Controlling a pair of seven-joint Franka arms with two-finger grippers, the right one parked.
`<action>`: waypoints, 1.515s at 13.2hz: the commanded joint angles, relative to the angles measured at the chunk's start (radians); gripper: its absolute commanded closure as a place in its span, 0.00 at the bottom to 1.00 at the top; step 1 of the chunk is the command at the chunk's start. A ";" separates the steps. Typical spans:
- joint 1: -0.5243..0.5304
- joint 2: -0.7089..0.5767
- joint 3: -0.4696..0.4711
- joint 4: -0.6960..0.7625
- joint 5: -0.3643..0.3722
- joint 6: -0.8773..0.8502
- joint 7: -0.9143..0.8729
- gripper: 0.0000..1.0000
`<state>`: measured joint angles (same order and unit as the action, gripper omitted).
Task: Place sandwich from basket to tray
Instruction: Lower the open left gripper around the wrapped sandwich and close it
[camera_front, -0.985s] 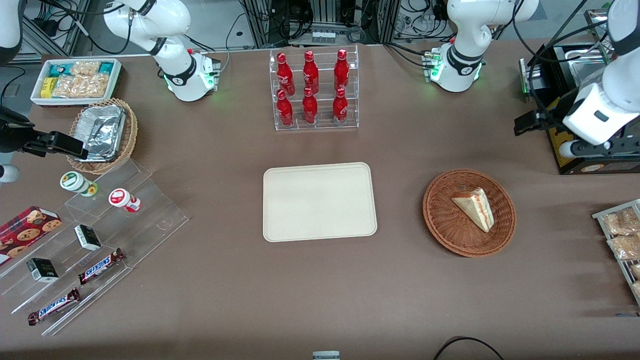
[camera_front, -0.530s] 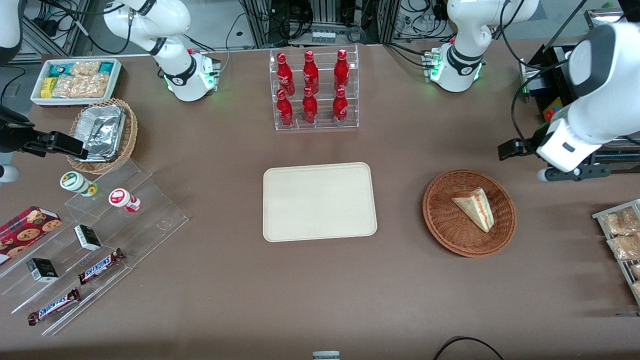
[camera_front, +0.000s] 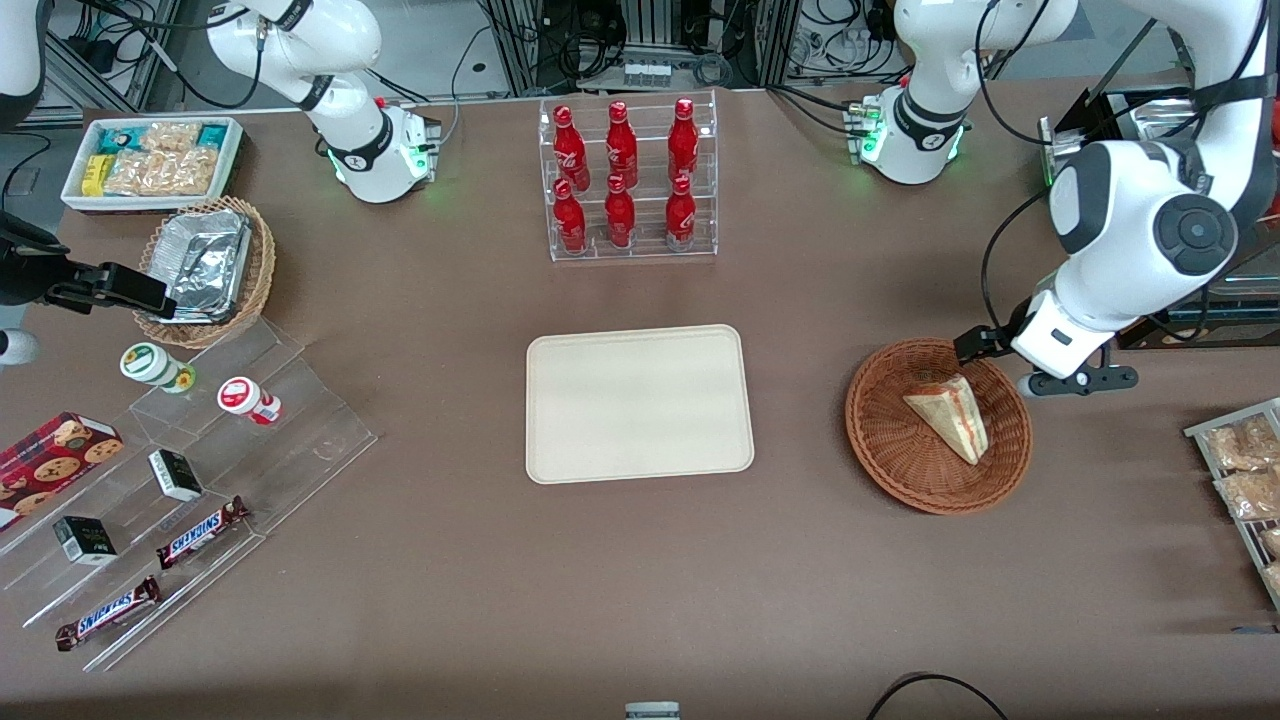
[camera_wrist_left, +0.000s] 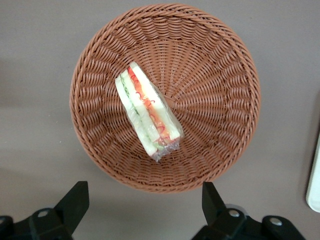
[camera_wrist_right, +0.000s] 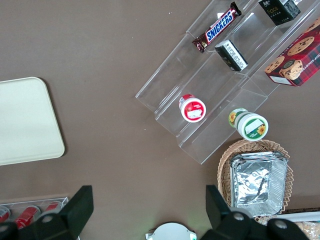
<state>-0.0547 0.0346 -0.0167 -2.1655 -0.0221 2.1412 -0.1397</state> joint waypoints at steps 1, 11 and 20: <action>0.001 0.022 0.001 -0.010 0.011 0.057 -0.114 0.00; -0.010 0.137 -0.002 -0.005 0.011 0.210 -0.673 0.00; -0.010 0.235 -0.003 -0.007 0.011 0.295 -0.672 0.00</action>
<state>-0.0594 0.2484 -0.0183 -2.1719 -0.0222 2.4060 -0.7863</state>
